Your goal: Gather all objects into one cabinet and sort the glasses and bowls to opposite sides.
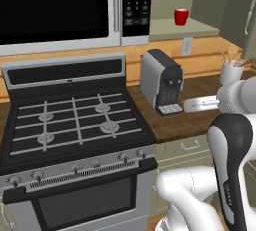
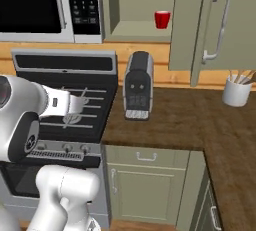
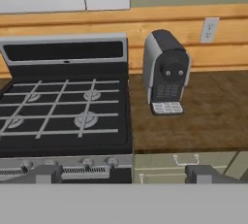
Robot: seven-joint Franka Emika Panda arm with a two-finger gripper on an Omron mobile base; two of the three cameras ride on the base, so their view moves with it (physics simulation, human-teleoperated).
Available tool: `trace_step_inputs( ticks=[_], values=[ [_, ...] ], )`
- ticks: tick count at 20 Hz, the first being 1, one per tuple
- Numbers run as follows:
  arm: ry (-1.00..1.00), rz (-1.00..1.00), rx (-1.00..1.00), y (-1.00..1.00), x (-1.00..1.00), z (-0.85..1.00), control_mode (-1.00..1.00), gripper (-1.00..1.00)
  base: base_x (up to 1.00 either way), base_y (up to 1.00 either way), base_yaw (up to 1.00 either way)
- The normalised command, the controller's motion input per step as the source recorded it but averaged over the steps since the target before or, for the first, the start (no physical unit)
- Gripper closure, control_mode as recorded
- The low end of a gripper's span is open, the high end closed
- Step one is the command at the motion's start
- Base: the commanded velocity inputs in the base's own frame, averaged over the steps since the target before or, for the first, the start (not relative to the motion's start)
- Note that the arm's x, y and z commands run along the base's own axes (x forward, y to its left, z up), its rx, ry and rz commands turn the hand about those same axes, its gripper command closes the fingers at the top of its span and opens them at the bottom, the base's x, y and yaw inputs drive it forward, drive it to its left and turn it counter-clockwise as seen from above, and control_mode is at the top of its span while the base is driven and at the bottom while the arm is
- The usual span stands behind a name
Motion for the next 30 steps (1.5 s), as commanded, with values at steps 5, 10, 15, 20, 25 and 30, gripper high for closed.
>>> trace_step_inputs(
  ticks=[5, 10, 15, 20, 25, 30],
  values=[
    [0.0, 0.0, 0.0, 0.0, 0.0, 0.0, 1.0, -1.0, 0.03, -0.05, 0.02],
    [0.0, 0.0, 0.0, 0.0, 0.0, 0.0, 1.0, -1.0, 0.2, -0.38, 0.23],
    [0.0, 0.0, 0.0, 0.0, 0.0, 0.0, 1.0, -1.0, 0.02, -0.06, 0.02],
    [0.0, 0.0, 0.0, 0.0, 0.0, 0.0, 1.0, -1.0, 0.23, -0.36, 0.0],
    [0.0, 0.0, 0.0, 0.0, 0.0, 0.0, 1.0, -1.0, 0.03, -0.02, 0.0],
    [0.0, 0.0, 0.0, 0.0, 0.0, 0.0, 1.0, -1.0, 0.43, -0.18, 0.0]
  ],
)
